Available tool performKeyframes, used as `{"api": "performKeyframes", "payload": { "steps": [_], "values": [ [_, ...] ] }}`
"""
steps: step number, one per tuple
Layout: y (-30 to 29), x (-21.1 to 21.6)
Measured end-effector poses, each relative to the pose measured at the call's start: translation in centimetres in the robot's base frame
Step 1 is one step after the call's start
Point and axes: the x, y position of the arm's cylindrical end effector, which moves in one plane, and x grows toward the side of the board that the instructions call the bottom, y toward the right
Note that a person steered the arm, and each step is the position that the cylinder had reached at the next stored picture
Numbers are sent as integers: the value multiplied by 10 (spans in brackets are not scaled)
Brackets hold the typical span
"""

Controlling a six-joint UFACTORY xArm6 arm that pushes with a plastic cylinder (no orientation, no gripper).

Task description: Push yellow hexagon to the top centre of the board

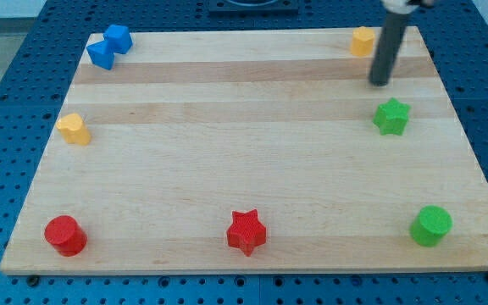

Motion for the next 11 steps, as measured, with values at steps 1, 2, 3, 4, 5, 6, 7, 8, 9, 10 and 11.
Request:
{"api": "performKeyframes", "payload": {
  "steps": [1,2,3,4,5,6,7,8,9,10,11],
  "values": [
    [45,-42],
    [44,-72],
    [18,-87],
    [-21,-88],
    [-66,-86],
    [-93,-76],
    [-100,-53],
    [-107,-41],
    [-119,-43],
    [-143,-54],
    [-162,-66]
  ]
}}
